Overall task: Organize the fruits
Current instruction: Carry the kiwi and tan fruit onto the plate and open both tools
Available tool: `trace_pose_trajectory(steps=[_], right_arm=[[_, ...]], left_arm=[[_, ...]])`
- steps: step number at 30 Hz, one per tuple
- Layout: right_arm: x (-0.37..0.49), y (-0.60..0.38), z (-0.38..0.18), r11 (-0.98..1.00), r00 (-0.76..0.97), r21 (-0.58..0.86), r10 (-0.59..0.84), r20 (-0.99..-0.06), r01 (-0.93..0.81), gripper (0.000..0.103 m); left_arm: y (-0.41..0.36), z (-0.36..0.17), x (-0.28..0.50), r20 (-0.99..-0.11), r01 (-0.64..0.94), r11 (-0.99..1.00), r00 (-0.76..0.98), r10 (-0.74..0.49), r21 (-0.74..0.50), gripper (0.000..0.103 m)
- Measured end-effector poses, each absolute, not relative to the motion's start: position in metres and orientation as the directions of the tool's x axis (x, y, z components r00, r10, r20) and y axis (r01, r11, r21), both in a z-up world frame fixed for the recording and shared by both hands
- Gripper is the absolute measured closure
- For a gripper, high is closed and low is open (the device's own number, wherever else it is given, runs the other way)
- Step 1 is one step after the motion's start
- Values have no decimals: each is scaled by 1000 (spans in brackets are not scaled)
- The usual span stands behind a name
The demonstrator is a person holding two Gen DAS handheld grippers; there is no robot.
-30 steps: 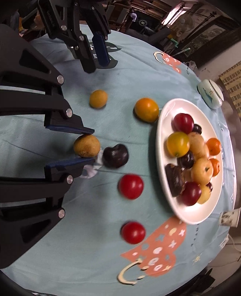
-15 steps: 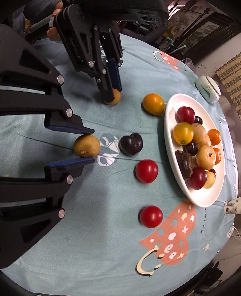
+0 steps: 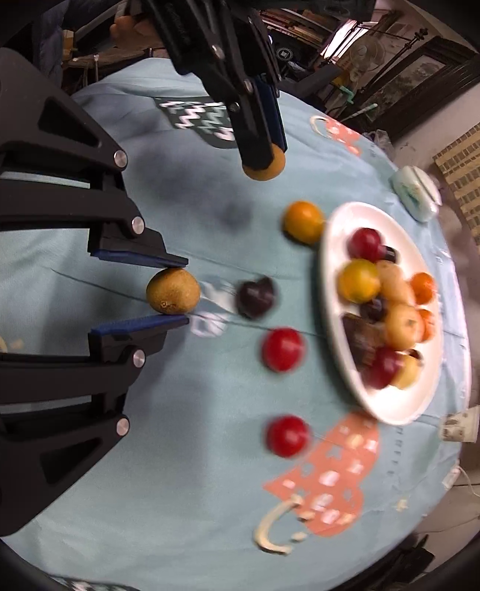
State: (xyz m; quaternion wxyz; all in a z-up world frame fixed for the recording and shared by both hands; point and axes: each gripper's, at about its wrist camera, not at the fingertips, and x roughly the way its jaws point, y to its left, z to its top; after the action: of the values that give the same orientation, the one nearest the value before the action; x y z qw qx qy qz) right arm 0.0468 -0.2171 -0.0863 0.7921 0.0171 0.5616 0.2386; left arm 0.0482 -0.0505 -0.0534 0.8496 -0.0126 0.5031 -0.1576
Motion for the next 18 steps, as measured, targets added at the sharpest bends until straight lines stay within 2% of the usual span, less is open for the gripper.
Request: trace_pose_trajectory(steps=[8,16,18], right_arm=[[148,-201,-25,889,429,252,412,-804,-381,78],[233,-176,-59,881,355,258,407,-842,-397,77],[245,-171,-67,880,338,243,393,-855,-408,76]], left_arm=[[-48,-24,152,-824,168,979,533,-192,-120,76],[-44,-60,211,-870,99,993,481,-108,-68,75],[-41,-67,215,-873,91,994,479,-96,-59,71]])
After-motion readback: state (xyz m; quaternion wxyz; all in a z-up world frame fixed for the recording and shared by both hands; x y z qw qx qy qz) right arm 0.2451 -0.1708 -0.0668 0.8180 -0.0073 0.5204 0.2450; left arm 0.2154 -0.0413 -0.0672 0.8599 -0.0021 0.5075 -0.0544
